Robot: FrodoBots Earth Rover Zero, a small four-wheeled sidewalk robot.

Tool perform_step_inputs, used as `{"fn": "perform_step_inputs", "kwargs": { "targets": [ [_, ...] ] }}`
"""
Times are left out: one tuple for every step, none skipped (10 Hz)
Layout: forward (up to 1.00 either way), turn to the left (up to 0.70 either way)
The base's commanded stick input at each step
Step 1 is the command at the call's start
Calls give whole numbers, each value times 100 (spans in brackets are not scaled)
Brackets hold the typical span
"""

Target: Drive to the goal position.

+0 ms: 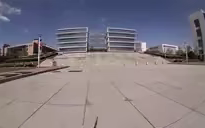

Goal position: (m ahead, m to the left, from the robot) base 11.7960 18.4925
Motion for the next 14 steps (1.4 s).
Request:
{"fn": "perform_step_inputs", "kwargs": {
  "targets": [
    [70, 0],
    [70, 0],
    [70, 0],
    [70, 0],
    [70, 0],
    [70, 0],
    [70, 0],
    [70, 0],
    [70, 0],
    [70, 0],
    [70, 0],
    [70, 0],
    [70, 0],
    [70, 0]
  ]
}}
